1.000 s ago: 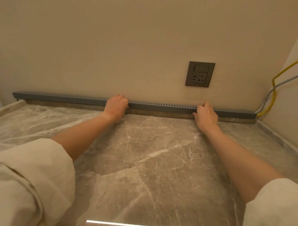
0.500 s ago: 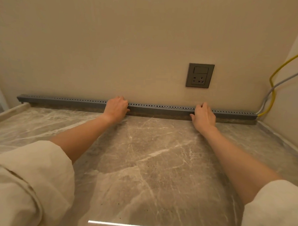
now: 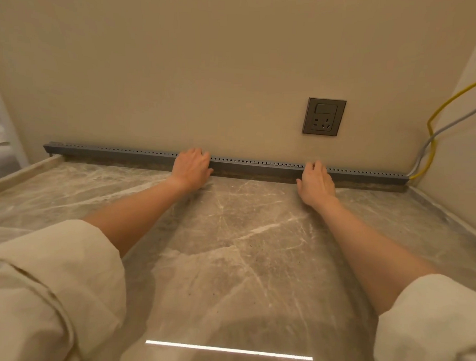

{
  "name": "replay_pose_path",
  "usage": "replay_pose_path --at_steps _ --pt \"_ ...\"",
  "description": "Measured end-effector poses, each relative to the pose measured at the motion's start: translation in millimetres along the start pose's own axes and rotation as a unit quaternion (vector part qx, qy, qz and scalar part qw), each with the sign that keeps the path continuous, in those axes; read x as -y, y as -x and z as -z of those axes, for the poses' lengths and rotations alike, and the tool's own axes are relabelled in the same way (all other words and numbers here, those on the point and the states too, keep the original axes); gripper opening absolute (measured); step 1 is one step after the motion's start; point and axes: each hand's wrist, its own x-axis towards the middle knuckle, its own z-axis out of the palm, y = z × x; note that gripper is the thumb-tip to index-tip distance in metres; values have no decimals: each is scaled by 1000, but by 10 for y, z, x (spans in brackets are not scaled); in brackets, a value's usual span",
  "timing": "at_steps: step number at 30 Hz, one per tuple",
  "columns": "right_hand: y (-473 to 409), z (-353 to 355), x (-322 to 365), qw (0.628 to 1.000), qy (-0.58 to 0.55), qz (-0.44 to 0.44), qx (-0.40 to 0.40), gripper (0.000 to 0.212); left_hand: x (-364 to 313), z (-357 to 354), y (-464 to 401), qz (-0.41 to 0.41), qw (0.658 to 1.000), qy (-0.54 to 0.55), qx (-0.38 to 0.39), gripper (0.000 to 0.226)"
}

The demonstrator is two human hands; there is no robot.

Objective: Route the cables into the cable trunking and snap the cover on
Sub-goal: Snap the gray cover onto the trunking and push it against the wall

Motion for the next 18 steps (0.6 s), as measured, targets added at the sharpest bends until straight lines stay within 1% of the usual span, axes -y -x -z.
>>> replay_pose_path --at_steps 5,9,11,15,18 --pt "3 42 199 1000 -4 9 19 37 54 69 23 -10 1000 5 5 33" --pt "-70 71 373 999 -9 31 22 35 108 116 -31 -12 999 30 7 36" --pt "-150 91 453 999 -12 46 23 35 146 112 -73 -6 998 61 22 40" --pt "-329 164 536 995 -32 88 41 41 325 97 -170 36 986 157 45 48" --pt "-510 301 529 990 -42 115 63 43 492 165 -268 36 975 208 68 50"
